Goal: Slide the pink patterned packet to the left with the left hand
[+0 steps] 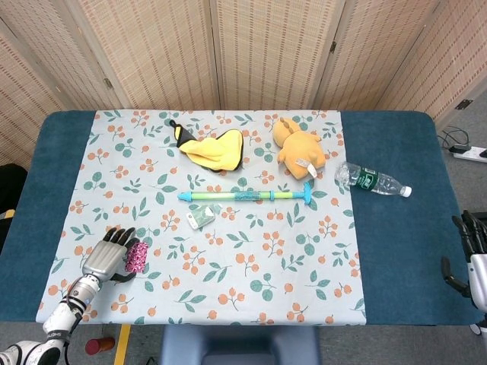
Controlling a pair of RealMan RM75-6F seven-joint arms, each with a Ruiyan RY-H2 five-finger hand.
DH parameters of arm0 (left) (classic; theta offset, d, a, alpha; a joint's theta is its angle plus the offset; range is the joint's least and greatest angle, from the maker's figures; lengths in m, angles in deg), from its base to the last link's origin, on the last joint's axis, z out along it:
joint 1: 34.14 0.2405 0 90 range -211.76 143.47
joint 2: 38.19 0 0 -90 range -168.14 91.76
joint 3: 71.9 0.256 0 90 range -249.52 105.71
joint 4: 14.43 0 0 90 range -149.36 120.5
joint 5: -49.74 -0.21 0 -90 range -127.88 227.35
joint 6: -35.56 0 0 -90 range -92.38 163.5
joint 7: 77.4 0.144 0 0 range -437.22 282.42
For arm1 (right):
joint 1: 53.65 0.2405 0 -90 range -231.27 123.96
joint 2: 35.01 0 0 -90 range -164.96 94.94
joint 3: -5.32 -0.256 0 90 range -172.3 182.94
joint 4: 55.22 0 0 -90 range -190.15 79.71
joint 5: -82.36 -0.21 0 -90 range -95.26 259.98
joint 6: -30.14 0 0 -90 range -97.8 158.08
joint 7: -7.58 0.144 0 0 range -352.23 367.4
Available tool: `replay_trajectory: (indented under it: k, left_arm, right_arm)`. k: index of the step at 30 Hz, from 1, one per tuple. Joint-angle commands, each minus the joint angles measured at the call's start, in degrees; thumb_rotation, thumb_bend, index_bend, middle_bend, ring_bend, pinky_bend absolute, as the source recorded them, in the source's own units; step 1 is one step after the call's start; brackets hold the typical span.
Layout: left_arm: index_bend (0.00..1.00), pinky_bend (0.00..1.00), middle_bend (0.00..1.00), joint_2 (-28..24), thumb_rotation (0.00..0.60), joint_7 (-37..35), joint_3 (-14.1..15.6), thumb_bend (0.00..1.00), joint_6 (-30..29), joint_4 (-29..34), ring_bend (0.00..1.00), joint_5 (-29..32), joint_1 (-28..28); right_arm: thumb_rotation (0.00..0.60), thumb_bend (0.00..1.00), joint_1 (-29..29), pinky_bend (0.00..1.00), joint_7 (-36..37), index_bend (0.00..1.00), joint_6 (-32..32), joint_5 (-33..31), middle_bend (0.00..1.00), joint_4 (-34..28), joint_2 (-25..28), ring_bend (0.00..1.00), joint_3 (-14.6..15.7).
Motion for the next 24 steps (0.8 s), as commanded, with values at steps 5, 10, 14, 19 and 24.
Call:
replay_trajectory:
  k: [5,10,14,19,24]
  left_arm:
    - [0.25,0.0,0.0,0.5,0.48,-0.54,0.1,0.29,-0.34,-0.59,0.0,-0.41,-0.16]
    - [0.27,0.0,0.0,0.28,0.482,-0.58,0.09,0.29,-0.77,-0.08,0.0,-0.56,-0.24]
    - [0.28,0.0,0.0,-0.44,0.482,-0.65,-0.08,0.29,-1.85,0.98,0.0,-0.76,-0.04]
    - [0.28,0.0,0.0,-1.82,0.482,-0.68,-0.21,0.29,-3.47,2.73,0.0,-0.87,0.53]
    - [0.26,0.0,0.0,-4.22,0.485,-1.62,-0.35,0.29,-6.29,4.66,0.0,-0.04,2.38]
  right_arm:
    - [0.576,0.52,-0.01,0.0,0.12,0.0,0.0,-0.11,0.0,0.02,-0.01,0.0,-0.09]
    - [0.574,0.52,-0.02,0.0,0.33,0.0,0.04,-0.19,0.0,0.26,-0.05,0.0,-0.11]
    - [0.574,0.52,0.0,0.0,0.58,0.0,0.14,-0.33,0.0,0.5,-0.1,0.0,-0.18]
    - [0.575,0.52,0.05,0.0,0.89,0.0,0.17,-0.29,0.0,0.86,-0.16,0.0,-0.23]
    - [0.574,0.52,0.41,0.0,1.09,0.0,0.4,-0.25,0.0,1.05,-0.07,0.0,-0.5]
